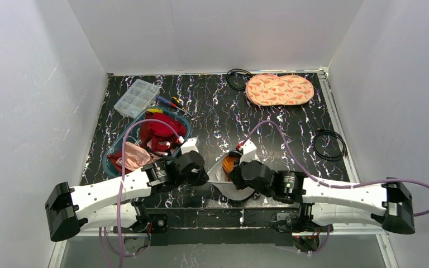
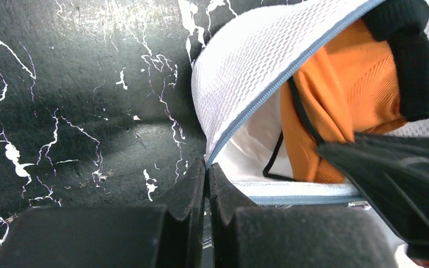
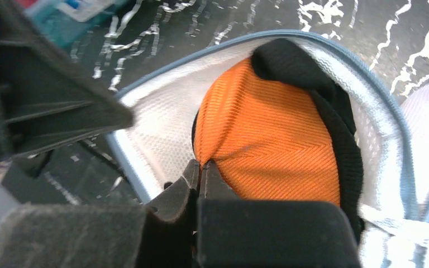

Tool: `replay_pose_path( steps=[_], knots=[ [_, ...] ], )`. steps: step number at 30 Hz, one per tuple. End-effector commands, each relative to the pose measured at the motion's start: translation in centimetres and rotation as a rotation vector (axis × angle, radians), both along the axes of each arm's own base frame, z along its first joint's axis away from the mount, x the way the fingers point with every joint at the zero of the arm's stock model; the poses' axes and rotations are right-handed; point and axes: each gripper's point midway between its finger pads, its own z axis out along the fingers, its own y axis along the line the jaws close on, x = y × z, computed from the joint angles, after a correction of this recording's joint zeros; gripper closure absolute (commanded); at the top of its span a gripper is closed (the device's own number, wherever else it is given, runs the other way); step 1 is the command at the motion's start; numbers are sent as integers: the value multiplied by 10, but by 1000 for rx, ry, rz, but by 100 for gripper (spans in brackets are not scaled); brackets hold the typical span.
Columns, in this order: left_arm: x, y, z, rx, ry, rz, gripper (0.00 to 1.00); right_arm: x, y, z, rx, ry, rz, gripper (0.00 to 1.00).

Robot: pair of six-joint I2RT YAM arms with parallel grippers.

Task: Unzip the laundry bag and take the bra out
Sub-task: Pick up the bra from the laundry bag.

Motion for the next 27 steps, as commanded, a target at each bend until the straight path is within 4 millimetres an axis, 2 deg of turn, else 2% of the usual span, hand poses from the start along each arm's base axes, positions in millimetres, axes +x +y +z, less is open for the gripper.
replay_pose_path(
  steps=[1,6,9,14,17,19,25,27],
  knots=[
    [5,8,5,51,-23,11,100,-8,7,42,133,-66,114,99],
    [6,5,4,60,-21,10,100,-12,-2,81,272,-123,125,99],
    [7,4,5,64,-16,7,100,-14,-6,98,332,-147,134,99],
    [7,3,11,63,-21,6,100,-19,-7,121,392,-190,181,99],
    [7,2,22,39,-24,7,100,-20,-11,126,373,-217,203,99],
    [6,2,33,14,-34,3,91,-21,-14,126,349,-231,213,99],
    [2,8,79,-82,-86,-6,42,-23,-20,138,329,-281,254,99],
    [1,13,94,-107,-105,1,35,-25,-20,143,329,-296,276,99]
  ],
)
